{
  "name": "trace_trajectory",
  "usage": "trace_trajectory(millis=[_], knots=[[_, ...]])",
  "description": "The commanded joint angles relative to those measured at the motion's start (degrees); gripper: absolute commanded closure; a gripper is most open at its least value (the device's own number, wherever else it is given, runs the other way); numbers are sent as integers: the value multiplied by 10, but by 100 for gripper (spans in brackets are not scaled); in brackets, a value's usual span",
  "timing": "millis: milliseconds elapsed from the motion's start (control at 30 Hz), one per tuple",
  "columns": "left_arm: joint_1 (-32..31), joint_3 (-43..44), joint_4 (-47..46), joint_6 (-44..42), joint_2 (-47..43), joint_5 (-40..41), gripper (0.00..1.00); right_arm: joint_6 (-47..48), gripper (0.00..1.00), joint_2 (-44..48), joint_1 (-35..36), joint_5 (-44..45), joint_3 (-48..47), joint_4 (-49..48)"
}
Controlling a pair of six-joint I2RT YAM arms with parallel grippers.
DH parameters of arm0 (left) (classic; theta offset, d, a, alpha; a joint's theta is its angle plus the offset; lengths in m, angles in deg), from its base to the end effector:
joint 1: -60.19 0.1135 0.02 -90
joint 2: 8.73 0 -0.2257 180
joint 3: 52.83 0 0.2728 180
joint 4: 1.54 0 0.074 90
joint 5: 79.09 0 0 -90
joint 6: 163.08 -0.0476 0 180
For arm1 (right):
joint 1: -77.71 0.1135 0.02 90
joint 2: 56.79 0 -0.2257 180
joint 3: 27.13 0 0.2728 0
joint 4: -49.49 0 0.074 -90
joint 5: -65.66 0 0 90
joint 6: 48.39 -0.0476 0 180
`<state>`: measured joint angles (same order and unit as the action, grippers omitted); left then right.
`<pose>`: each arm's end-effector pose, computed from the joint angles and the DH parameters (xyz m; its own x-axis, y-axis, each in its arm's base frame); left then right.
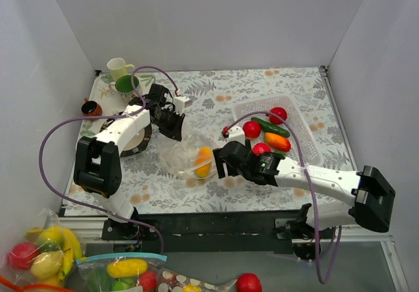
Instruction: Open the zip-top bag and remove the fake food
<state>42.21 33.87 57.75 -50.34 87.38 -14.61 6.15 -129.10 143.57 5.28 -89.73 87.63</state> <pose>0.3319 -0.1293 0.1843 -0.9825 -0.0479 -0.1799 0.0516 0.8583 -0.5106 0.1432 0.2621 0.1970 -0.6285 -0.1692 -0.7592 -0.3598 0.9286 0.0908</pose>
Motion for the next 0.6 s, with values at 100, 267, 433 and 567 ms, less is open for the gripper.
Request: trace_trajectory(millis=[100, 267, 433, 567], knots=[[-1, 14, 10, -7, -20, -12, 100, 87, 16, -167, -19, -117, -102, -139], [-2, 10, 9, -10, -19, -14, 100, 92, 7, -213, -21, -121, -135, -162], [-2, -3, 8, -17, -21, -27, 100, 97, 2, -263, -27, -73, -173, -169], [-1, -10, 12, -24, -20, -33, 100, 104, 2, -317, -35, -62, -221, -165]])
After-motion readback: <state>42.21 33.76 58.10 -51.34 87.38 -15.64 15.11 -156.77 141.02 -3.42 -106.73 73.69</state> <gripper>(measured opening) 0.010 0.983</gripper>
